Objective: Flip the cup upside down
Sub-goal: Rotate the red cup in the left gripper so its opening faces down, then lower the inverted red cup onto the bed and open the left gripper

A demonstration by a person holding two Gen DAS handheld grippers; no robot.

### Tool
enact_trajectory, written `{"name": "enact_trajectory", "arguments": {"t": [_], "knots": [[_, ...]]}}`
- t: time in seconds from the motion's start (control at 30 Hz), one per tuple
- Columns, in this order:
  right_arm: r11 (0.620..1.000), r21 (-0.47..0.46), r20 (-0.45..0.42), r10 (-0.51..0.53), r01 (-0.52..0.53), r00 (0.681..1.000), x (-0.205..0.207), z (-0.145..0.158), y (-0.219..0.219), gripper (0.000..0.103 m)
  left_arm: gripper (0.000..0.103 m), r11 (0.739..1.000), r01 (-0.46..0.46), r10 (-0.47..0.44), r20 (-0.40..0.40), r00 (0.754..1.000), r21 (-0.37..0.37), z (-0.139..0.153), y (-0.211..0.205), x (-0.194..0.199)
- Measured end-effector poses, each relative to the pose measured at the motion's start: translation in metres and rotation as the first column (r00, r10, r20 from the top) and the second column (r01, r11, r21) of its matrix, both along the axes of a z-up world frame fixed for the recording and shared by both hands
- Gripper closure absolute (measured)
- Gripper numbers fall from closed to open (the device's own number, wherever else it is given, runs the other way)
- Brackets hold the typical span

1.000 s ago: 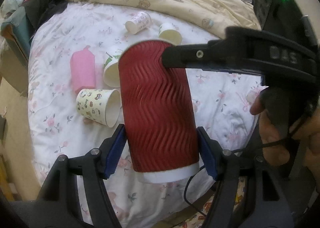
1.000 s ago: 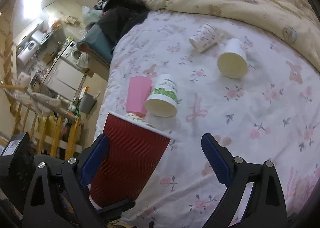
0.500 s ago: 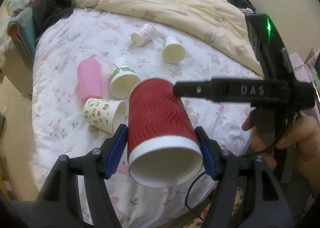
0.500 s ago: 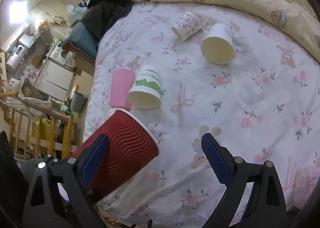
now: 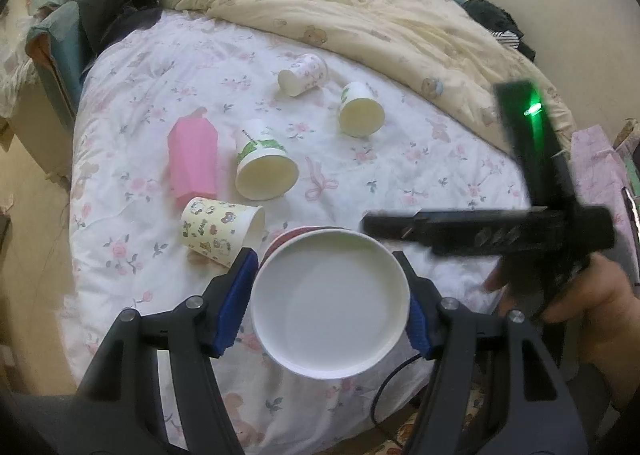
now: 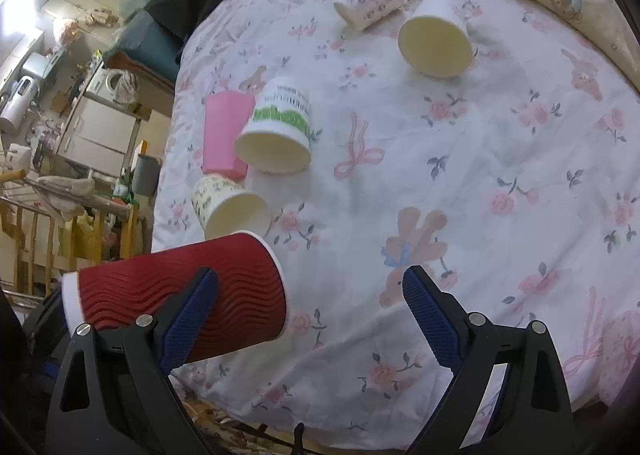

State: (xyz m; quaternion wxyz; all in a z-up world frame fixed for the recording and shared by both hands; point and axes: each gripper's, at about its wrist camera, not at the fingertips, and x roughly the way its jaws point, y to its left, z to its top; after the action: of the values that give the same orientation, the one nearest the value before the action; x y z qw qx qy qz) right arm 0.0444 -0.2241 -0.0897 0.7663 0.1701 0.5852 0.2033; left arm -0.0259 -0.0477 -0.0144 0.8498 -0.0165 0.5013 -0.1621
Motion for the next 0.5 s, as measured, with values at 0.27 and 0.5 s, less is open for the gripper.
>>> {"name": "enact_trajectory", "arguments": {"t": [0.27, 0.5], "knots": [[0.970, 0.001, 0.153, -0.241, 0.244, 0.958, -0.013, 0.044, -0.071, 0.007, 0.040, 0.996, -0.074, 0.079, -0.093, 0.993, 0.054, 0.002, -0.012, 0.048], [0.943, 0.018, 0.123, -0.331, 0.332, 0.935, -0.024, 0.042, -0.113, 0.007, 0.040, 0.989, -0.112, 0.126, -0.158, 0.979, 0.095, -0.016, -0.045, 0.092]]}}
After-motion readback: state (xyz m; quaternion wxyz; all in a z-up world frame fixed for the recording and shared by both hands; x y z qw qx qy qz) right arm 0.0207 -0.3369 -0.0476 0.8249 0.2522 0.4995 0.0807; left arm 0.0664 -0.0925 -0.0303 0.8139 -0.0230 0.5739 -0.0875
